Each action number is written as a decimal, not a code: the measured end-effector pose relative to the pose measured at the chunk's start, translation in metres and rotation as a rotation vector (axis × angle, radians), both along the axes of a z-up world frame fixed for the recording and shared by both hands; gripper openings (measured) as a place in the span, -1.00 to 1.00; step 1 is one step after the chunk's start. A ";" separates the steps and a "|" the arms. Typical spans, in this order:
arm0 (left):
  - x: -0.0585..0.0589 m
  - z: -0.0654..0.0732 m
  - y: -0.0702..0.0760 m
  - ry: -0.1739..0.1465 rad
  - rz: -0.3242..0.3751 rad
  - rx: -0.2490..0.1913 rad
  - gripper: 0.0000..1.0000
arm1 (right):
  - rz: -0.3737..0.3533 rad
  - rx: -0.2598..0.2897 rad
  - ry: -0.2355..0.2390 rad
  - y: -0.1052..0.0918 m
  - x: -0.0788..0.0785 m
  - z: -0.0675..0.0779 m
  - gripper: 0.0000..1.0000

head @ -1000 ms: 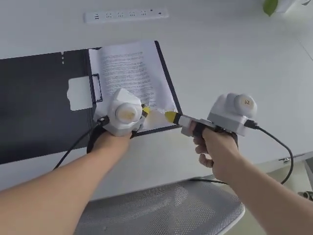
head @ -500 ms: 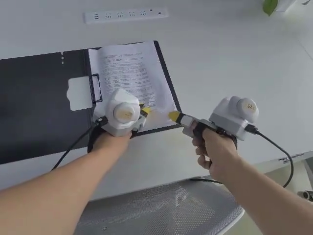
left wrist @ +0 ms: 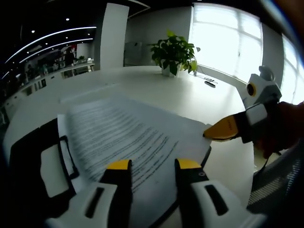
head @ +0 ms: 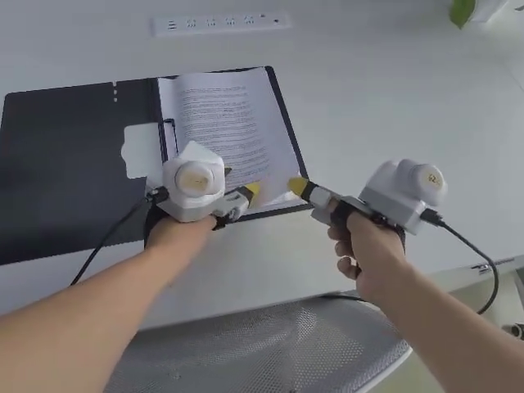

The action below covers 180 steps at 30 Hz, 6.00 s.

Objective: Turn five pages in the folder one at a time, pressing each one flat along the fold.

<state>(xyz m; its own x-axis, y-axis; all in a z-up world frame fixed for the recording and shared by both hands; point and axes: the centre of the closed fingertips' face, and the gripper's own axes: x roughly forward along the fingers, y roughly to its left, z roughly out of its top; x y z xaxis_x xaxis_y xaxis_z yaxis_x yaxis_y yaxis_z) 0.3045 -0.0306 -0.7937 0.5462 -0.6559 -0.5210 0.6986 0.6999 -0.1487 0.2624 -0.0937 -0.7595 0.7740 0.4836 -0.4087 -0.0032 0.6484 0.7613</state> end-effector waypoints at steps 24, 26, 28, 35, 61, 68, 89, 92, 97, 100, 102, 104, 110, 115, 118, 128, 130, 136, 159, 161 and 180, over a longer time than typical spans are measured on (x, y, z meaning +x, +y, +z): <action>-0.010 0.067 0.095 -0.080 0.103 -0.088 -0.11 | 0.148 -0.021 -0.215 0.048 0.002 0.075 -1.00; -0.012 0.073 0.106 -0.083 0.119 -0.099 -0.11 | 0.168 -0.019 -0.228 0.056 0.001 0.080 -1.00; -0.015 0.079 0.116 -0.087 0.129 -0.096 -0.11 | 0.194 -0.023 -0.251 0.064 0.001 0.086 -1.00; -0.026 0.097 0.145 -0.111 0.162 -0.114 -0.10 | 0.262 -0.031 -0.287 0.094 0.001 0.099 -1.00; -0.070 0.112 0.247 -0.123 0.288 -0.121 -0.12 | 0.504 -0.063 -0.281 0.224 -0.005 0.083 -1.00; -0.079 0.109 0.269 -0.112 0.317 -0.123 -0.12 | 0.565 -0.128 -0.228 0.255 -0.007 0.052 -1.00; -0.091 0.087 0.283 -0.056 0.335 -0.107 -0.13 | 0.664 -0.269 -0.071 0.281 -0.006 -0.040 -1.00; -0.091 0.083 0.283 -0.050 0.339 -0.106 -0.14 | 0.672 -0.271 -0.048 0.283 -0.009 -0.047 -1.00; -0.091 0.078 0.282 -0.035 0.345 -0.104 -0.14 | 0.680 -0.245 -0.019 0.288 -0.017 -0.052 -0.98; -0.091 0.077 0.281 -0.031 0.342 -0.106 -0.14 | 0.677 -0.231 -0.006 0.287 -0.018 -0.055 -0.94; -0.090 0.075 0.280 -0.029 0.338 -0.101 -0.15 | 0.671 -0.227 -0.010 0.287 -0.016 -0.056 -0.92; -0.089 0.074 0.278 -0.027 0.339 -0.104 -0.14 | 0.664 -0.219 -0.009 0.284 -0.014 -0.056 -0.92; -0.084 0.066 0.270 -0.011 0.320 -0.097 -0.16 | 0.652 -0.157 -0.015 0.284 -0.014 -0.046 -0.87; -0.077 0.057 0.261 0.004 0.302 -0.092 -0.20 | 0.661 -0.105 -0.035 0.280 -0.020 -0.032 -0.88; -0.070 0.048 0.253 0.015 0.283 -0.085 -0.28 | 0.630 -0.077 -0.052 0.272 -0.017 -0.024 -0.89; -0.050 0.016 0.232 0.020 0.207 -0.019 -0.56 | 0.512 -0.063 -0.088 0.229 -0.006 -0.005 -0.87; -0.046 0.010 0.231 0.022 0.207 -0.006 -0.61 | 0.495 -0.068 -0.100 0.222 -0.004 -0.001 -0.89; -0.040 -0.004 0.228 0.038 0.207 0.021 -0.67 | 0.469 -0.076 -0.107 0.206 0.004 0.006 -0.86; -0.035 -0.016 0.232 0.022 0.265 0.007 -1.00 | 0.403 0.053 -0.034 0.188 0.063 -0.011 -0.99; -0.035 -0.016 0.232 0.020 0.264 0.009 -1.00 | 0.405 0.103 0.009 0.193 0.065 -0.014 -1.00; -0.035 -0.016 0.232 0.015 0.267 0.008 -1.00 | 0.324 0.223 0.173 0.195 0.103 -0.030 -1.00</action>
<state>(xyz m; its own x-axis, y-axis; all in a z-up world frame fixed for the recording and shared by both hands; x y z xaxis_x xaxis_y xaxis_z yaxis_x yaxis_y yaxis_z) 0.2694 0.2016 -0.8095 0.6916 -0.4856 -0.5347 0.4869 0.8602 -0.1514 0.3659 0.1015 -0.7898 0.4963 0.7819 -0.3773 -0.0394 0.4544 0.8899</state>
